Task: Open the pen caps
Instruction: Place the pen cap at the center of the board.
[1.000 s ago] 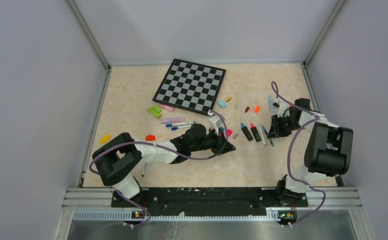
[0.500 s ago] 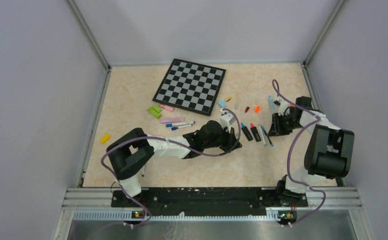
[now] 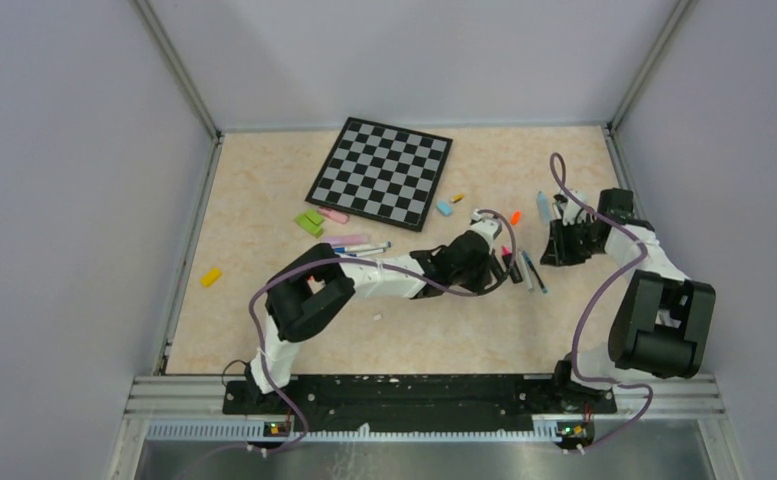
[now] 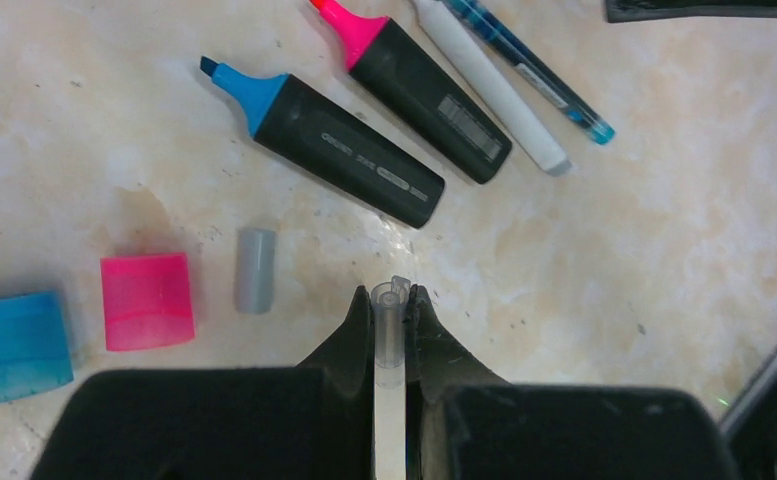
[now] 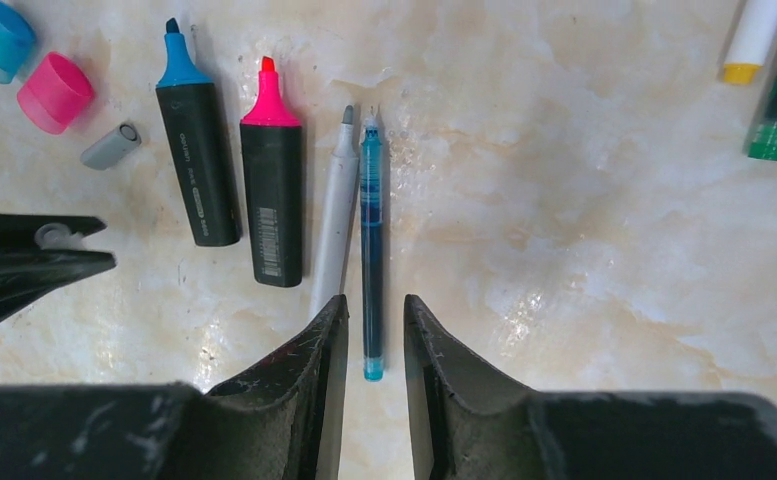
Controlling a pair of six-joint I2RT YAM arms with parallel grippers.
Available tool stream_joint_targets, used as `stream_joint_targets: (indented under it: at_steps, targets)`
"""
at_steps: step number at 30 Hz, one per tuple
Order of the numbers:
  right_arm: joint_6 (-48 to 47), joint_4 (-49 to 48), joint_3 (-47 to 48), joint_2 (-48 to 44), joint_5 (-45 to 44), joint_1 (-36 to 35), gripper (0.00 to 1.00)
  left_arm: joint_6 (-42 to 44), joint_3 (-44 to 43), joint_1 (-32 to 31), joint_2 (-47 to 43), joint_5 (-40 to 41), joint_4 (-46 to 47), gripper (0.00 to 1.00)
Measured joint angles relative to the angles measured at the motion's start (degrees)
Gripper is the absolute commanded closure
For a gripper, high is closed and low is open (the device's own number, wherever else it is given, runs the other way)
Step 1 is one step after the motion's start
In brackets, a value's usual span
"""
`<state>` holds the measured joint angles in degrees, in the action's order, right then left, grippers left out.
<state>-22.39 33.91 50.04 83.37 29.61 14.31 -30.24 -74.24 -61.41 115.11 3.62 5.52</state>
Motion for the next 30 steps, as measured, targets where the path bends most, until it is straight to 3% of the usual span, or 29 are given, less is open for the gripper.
stream_joint_targets:
  at_steps: [5, 13, 30]
  targets:
    - [0.0, 0.0, 0.0, -1.3, 0.1, 0.2, 0.74, 1.3, -6.8, 0.0, 5.3, 2.5, -5.9, 0.95]
    - [0.0, 0.0, 0.0, -1.9, 0.3, 0.2, 0.74, 2.7, -12.8, 0.0, 9.0, 5.1, -12.3, 0.75]
    - [-0.1, 0.0, 0.0, -2.6, 1.2, 0.6, 0.74, 3.1, -12.1, 0.0, 7.6, 3.8, -13.6, 0.63]
